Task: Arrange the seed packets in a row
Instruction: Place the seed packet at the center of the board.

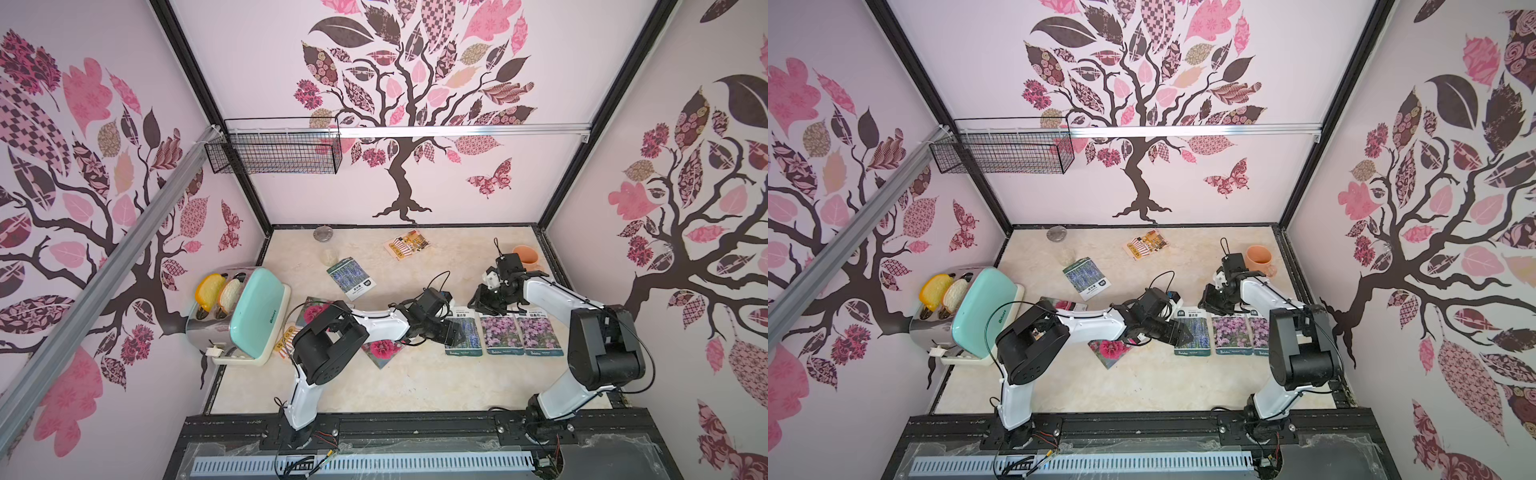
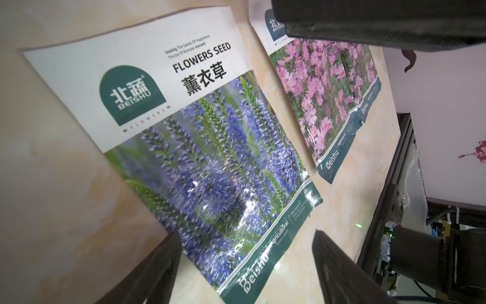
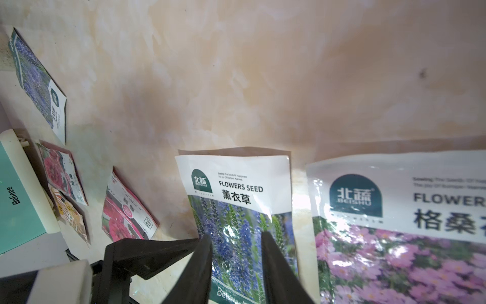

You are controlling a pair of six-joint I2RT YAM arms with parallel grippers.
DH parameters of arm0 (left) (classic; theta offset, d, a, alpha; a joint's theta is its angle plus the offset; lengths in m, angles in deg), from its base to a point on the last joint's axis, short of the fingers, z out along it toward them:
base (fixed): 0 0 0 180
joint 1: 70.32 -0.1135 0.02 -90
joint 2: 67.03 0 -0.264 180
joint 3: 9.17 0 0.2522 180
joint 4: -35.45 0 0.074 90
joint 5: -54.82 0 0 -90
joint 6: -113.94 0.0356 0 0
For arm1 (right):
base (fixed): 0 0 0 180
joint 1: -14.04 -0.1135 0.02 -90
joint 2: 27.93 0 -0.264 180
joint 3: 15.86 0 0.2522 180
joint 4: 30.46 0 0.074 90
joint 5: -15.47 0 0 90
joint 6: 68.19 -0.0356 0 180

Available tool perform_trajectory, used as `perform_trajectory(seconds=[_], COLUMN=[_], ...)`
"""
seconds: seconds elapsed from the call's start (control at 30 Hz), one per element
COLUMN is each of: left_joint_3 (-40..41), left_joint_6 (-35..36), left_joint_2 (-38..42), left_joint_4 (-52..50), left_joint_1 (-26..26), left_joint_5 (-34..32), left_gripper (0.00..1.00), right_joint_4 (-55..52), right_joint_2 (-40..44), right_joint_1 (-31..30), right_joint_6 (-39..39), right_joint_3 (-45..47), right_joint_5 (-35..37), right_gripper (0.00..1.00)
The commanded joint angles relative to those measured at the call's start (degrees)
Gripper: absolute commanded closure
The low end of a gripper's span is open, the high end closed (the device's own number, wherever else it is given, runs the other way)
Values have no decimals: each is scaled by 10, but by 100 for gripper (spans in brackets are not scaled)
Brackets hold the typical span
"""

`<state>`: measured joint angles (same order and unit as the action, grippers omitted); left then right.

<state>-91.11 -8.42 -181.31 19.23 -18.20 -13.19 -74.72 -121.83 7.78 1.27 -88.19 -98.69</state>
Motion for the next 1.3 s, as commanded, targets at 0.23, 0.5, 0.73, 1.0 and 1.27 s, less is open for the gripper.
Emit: perform_trajectory(seconds=[0.23, 0.5, 0.73, 1.0, 1.27], left_joint_3=[6, -5, -17, -4, 23], left_joint_6=[-3, -2, -2, -1, 13], left_joint_2=[-23, -29, -42, -29, 15], left_joint_4=[-15, -17, -20, -27, -52], left_joint_1=[2, 2, 4, 4, 0], left_joint_5=[-13, -12, -5, -24, -70], left_gripper=[19, 19, 19, 19, 14], right_joint_4=[-14, -12, -11, -6, -1], right_joint_2=[7, 5, 5, 1, -15], right_joint_1=[-3, -2, -2, -2, -2], right_joint_6=[8, 10, 11, 9, 6], right_joint_3=[-9, -11, -10, -10, -25], right_joint_5=[4, 0, 0, -4, -16], right_gripper=[65, 65, 65, 65, 65])
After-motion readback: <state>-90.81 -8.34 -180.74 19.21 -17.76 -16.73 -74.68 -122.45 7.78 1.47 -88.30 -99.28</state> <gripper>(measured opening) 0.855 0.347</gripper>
